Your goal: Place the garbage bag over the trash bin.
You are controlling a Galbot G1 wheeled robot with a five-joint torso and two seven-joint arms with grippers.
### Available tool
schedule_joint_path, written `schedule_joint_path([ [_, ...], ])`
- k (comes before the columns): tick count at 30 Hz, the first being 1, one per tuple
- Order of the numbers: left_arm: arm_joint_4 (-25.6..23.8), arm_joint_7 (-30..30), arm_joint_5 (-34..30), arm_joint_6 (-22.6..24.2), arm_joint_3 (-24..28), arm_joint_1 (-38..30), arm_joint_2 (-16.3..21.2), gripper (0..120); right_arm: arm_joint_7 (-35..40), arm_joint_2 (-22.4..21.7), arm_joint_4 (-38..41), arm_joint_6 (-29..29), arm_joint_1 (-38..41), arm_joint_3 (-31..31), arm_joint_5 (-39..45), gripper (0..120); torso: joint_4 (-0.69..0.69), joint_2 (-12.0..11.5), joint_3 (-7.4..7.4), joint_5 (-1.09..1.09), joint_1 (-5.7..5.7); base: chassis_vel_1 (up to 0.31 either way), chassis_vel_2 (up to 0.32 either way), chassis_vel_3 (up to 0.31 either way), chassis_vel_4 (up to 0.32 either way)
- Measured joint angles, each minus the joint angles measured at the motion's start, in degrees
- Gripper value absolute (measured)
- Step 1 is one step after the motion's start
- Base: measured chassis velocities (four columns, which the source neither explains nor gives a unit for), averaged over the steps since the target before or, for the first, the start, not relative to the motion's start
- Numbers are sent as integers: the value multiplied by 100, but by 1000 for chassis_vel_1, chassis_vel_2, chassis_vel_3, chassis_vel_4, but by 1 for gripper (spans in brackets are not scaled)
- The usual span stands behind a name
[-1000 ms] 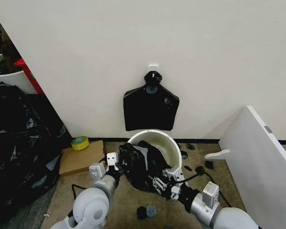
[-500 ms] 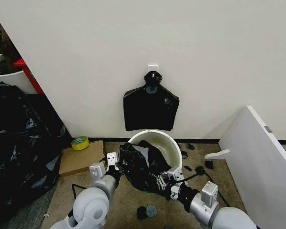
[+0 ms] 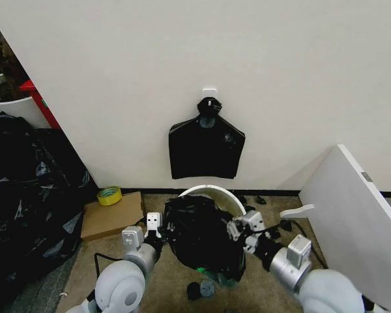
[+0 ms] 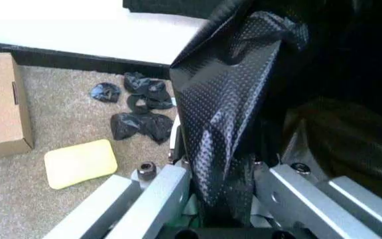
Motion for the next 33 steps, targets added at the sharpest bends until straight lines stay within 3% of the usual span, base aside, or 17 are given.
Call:
schedule_joint_path([
  [5,-38,60,43,24,-8,38,42,2,1,-52,-248,180,202,3,-198,0,0,0,0,1,0,0,0,0,0],
  [12,-123,97,58,142,-17,60,160,2,-305,-161,-505,1024,543,6,-590,0,1,0,0,0,0,0,0,0,0],
  [20,-181,189,191,226,32,44,224,2,-414,-186,-541,1311,642,-27,-661,0,0,0,0,0,0,0,0,0,0],
  [33,-318,797,1234,98,74,150,460,2,-230,-344,-1045,810,719,-19,-999,0,1,0,0,0,0,0,0,0,0],
])
